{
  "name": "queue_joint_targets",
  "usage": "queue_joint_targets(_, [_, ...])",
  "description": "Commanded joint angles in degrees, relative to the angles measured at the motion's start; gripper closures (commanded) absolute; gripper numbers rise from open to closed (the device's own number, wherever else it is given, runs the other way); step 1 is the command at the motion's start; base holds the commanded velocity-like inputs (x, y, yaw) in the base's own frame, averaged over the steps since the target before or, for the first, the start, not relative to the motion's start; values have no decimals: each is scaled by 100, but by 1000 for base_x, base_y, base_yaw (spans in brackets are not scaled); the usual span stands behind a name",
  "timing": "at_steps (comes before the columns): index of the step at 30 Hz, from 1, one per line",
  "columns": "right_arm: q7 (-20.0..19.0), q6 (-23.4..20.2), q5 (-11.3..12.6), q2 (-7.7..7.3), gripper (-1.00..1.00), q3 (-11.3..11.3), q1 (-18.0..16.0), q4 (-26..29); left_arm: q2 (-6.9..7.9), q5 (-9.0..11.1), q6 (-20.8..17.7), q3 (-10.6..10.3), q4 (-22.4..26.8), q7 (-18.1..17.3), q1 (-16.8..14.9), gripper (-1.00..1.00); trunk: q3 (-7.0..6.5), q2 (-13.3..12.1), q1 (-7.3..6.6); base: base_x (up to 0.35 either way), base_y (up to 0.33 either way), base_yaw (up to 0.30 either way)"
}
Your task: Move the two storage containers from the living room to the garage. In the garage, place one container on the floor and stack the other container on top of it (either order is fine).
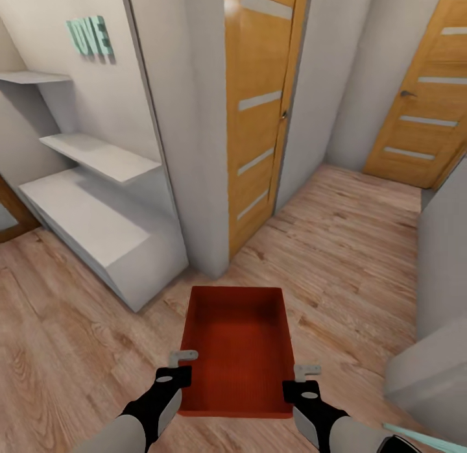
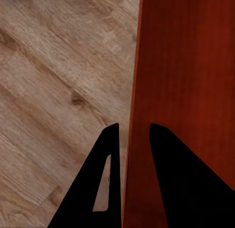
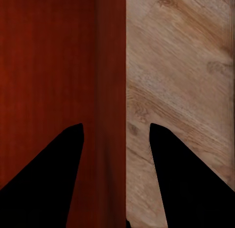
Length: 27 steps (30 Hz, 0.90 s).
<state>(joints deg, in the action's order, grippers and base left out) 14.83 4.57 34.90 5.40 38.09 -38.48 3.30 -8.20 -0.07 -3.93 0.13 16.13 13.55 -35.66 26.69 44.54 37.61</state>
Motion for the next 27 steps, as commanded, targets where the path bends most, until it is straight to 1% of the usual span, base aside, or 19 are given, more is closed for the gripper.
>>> queue_joint_targets(1, [5,21,105,-1,100,-3,-2,-154,3,-76,-41,119,303,32,-2,100,6,4,4,322,0,-277])
queue_joint_targets(15, [3,18,105,-3,100,-3,-2,-154,3,-77,-40,119,303,33,-2,100,6,4,4,322,0,-271])
queue_joint_targets(27, [10,25,105,-6,100,-3,-2,-153,3,-81,-41,119,303,33,-2,100,6,4,4,322,13,-24])
